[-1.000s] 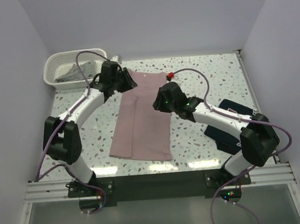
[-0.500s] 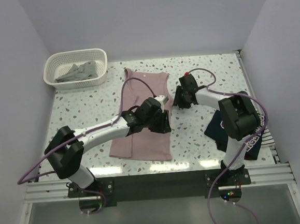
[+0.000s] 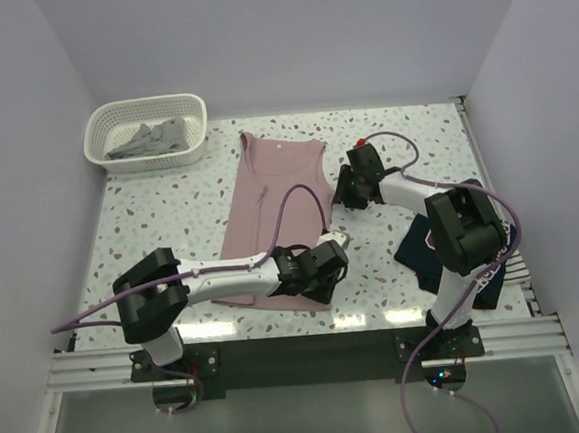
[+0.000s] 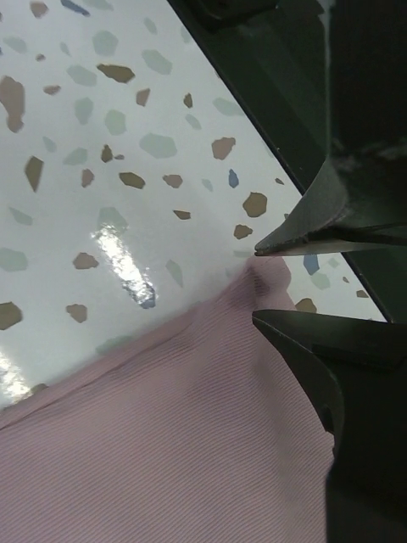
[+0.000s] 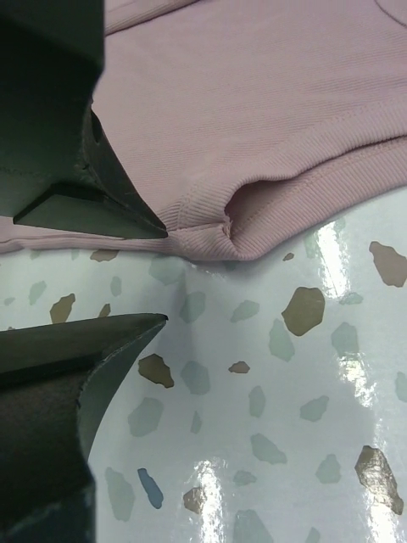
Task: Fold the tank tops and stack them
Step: Fold the tank top
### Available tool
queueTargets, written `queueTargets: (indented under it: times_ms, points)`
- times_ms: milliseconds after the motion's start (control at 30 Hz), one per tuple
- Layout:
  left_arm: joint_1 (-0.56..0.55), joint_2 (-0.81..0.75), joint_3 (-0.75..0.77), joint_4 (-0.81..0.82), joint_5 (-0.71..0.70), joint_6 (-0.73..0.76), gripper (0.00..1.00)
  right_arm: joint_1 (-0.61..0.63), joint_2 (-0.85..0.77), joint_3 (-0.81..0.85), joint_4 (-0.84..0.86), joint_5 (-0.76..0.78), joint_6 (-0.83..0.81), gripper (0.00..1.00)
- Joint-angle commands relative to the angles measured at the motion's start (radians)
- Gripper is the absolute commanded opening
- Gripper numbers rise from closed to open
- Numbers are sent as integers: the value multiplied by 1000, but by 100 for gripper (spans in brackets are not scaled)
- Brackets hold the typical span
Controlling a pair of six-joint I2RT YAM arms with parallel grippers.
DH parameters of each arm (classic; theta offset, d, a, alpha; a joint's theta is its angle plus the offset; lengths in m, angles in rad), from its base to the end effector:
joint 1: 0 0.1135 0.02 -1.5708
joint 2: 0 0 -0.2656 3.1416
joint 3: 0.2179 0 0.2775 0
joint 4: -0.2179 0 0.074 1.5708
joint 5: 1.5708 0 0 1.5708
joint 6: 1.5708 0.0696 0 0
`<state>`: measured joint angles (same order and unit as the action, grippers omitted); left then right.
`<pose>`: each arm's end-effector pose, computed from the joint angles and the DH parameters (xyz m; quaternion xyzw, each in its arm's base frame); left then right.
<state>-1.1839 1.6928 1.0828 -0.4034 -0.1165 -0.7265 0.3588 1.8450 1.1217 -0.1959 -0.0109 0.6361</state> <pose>0.1526 -0.3530 0.1496 0.2020 0.9384 -0.1919 0.2043 0.3947 0.1488 0.1206 0.1292 0.9385 0.1573 0.2788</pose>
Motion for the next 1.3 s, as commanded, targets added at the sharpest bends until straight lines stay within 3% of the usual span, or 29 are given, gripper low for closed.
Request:
queueTargets:
  times_ms: [0,300,1267]
  points:
    - [-43,18,49,-75,-98,-50,36,-3,-72,-5,10,26,7,44]
    - [-91,54,80,-115,-141,-62,35,-9,-89,3,3,17,10,44]
    - [-123,123,85,-52,-100,-50,40,-8,-66,-20,38,-8,25,44]
